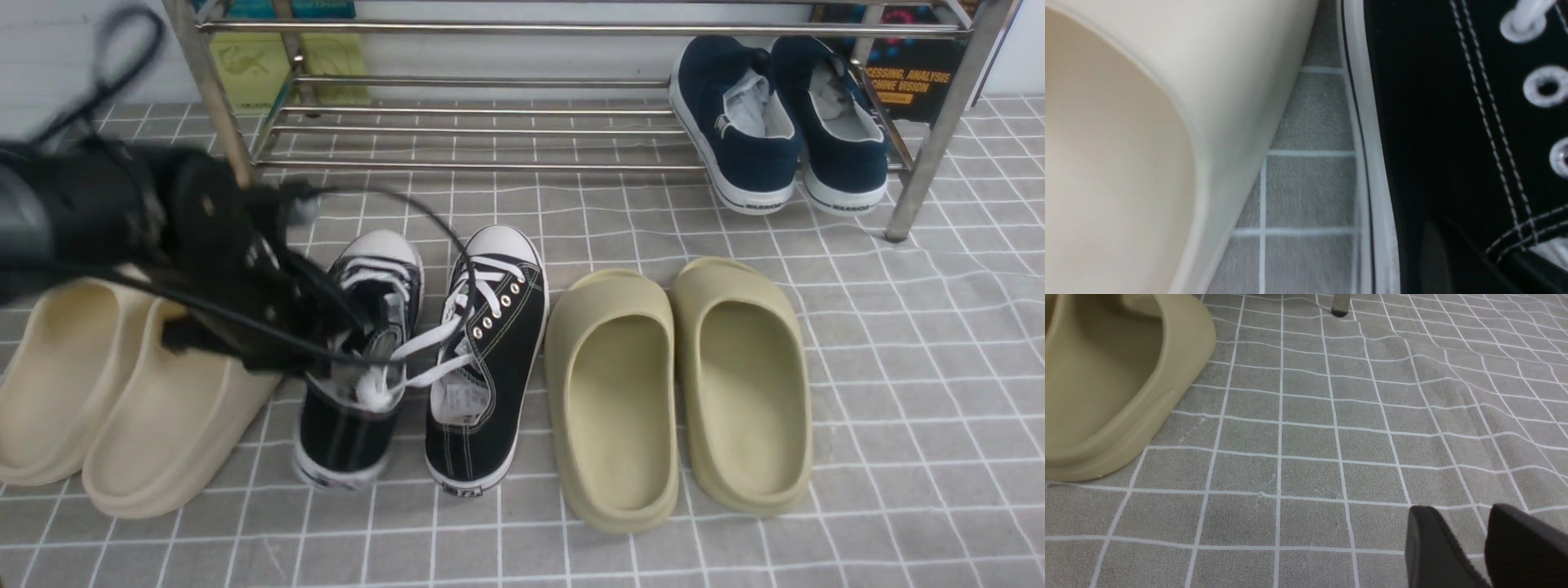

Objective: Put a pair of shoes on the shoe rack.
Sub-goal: Use the left arm to grab the shoe closest to it, then use the left arm to put a shoe into the shoe rack

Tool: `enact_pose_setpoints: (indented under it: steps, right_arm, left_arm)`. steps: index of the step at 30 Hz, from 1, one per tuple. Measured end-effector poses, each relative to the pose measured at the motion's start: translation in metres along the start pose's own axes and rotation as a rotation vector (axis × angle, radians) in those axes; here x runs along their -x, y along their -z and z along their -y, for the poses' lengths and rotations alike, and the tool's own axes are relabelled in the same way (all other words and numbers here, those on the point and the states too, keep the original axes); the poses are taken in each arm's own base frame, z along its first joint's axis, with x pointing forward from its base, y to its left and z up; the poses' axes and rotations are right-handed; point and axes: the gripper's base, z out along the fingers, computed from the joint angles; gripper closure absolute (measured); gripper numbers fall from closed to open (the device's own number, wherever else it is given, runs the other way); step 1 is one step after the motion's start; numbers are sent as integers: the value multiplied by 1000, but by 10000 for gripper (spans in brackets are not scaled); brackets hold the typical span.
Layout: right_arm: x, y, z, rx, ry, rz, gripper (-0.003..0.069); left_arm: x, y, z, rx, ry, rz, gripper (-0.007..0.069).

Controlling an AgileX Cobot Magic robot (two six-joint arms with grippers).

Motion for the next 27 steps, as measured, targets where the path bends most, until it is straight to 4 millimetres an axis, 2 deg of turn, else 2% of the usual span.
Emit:
enact_pose_setpoints:
  steps: [2, 4, 6, 7, 8, 10, 11, 12, 13, 16, 17, 19, 24, 27]
  right_arm:
    - [0, 0, 0, 0, 0, 0, 420]
    - [0, 0, 0, 0, 0, 0, 420]
    - [0, 0, 0, 0, 0, 0, 420]
    - [0, 0, 0, 0, 0, 0, 420]
    - [0, 0, 0, 0, 0, 0, 420]
    - [0, 0, 0, 0, 0, 0, 420]
    - [0, 0, 0, 0, 0, 0, 420]
    - [0, 0, 0, 0, 0, 0, 420]
    - [0, 0, 0, 0, 0, 0, 420]
    - [0, 0, 0, 0, 0, 0, 420]
    - [0, 0, 0, 0, 0, 0, 420]
    - [0, 0, 0, 0, 0, 0, 420]
    - [0, 0, 0, 0, 0, 0, 420]
    - [0, 0, 0, 0, 0, 0, 420]
  left_arm:
    - [12, 23, 5, -14, -23, 38, 638]
    - [33, 43, 10, -36, -31, 116, 638]
    - [51, 52, 12, -46, -31, 169, 638]
    - [51, 51, 12, -44, -30, 165, 638]
    - [64, 52, 12, -46, -24, 189, 638]
    - [82, 44, 12, -41, -15, 201, 638]
    - [92, 32, 12, -32, -13, 195, 638]
    - [94, 34, 12, -33, -13, 201, 638]
    - [105, 17, 13, -23, -16, 191, 638]
    - [126, -10, 16, -16, -18, 186, 638]
    - [127, -12, 17, -16, -18, 186, 638]
    - [145, -32, 20, -15, -22, 200, 638]
    - [165, -55, 22, -1, -18, 238, 638]
    - [172, -59, 21, 15, -11, 264, 638]
